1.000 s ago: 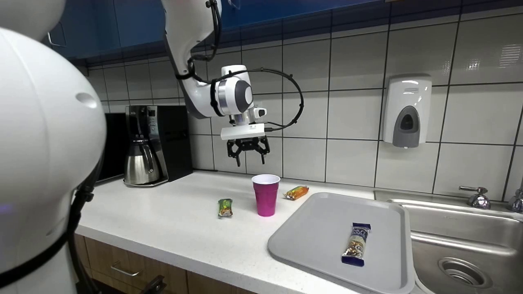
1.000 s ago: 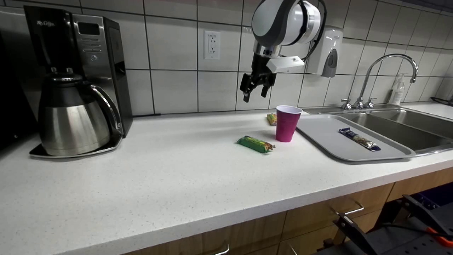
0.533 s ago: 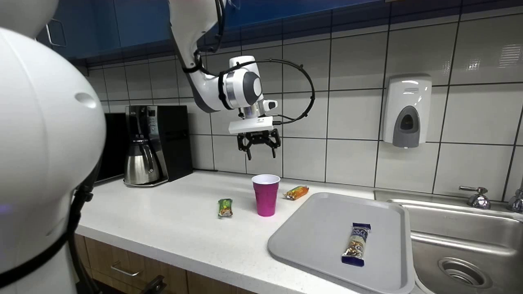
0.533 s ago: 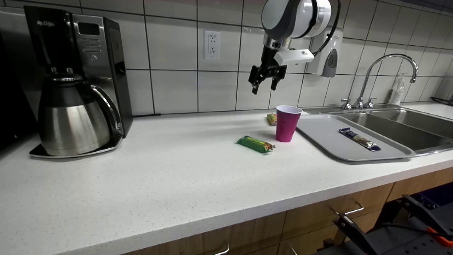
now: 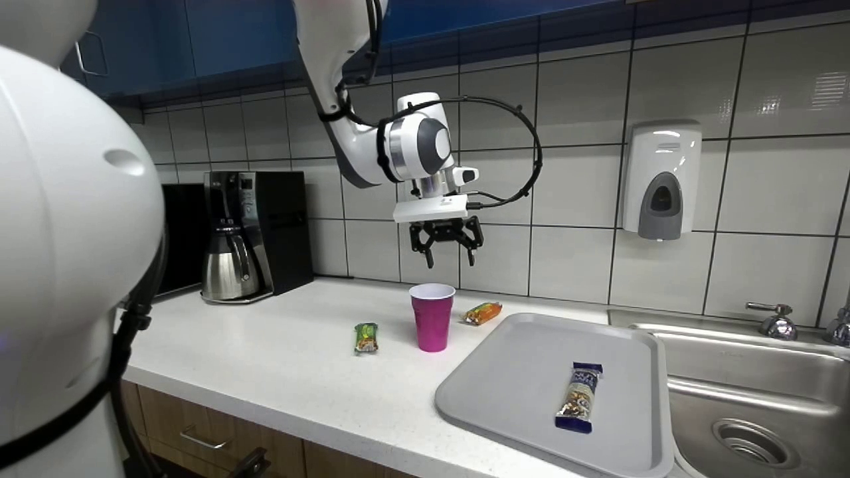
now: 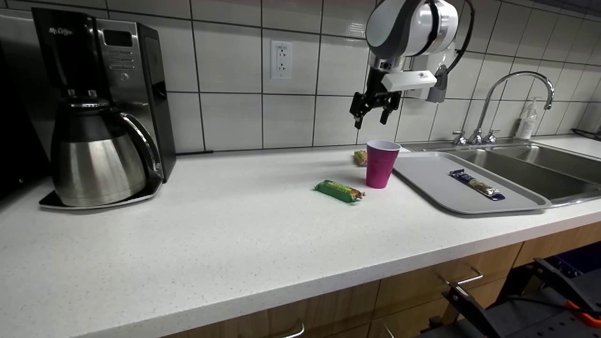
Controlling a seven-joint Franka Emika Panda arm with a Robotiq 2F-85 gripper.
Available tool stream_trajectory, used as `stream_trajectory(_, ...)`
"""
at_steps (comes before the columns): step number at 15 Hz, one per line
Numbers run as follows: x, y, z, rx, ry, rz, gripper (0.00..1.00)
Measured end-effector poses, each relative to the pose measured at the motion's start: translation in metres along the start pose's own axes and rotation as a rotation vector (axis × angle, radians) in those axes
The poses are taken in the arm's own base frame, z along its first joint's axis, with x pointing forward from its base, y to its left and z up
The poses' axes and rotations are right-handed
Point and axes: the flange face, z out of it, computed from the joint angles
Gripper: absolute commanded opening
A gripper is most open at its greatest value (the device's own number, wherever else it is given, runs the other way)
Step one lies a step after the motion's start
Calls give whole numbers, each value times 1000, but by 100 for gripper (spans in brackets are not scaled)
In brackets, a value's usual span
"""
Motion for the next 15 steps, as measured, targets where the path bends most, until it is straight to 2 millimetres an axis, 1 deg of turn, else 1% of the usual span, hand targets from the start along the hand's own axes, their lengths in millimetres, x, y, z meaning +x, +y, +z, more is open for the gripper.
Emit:
stream_trajectory(8, -32, 56, 17, -32, -57, 97, 100)
stream_trajectory(15, -58, 93, 26, -51, -92, 164, 100)
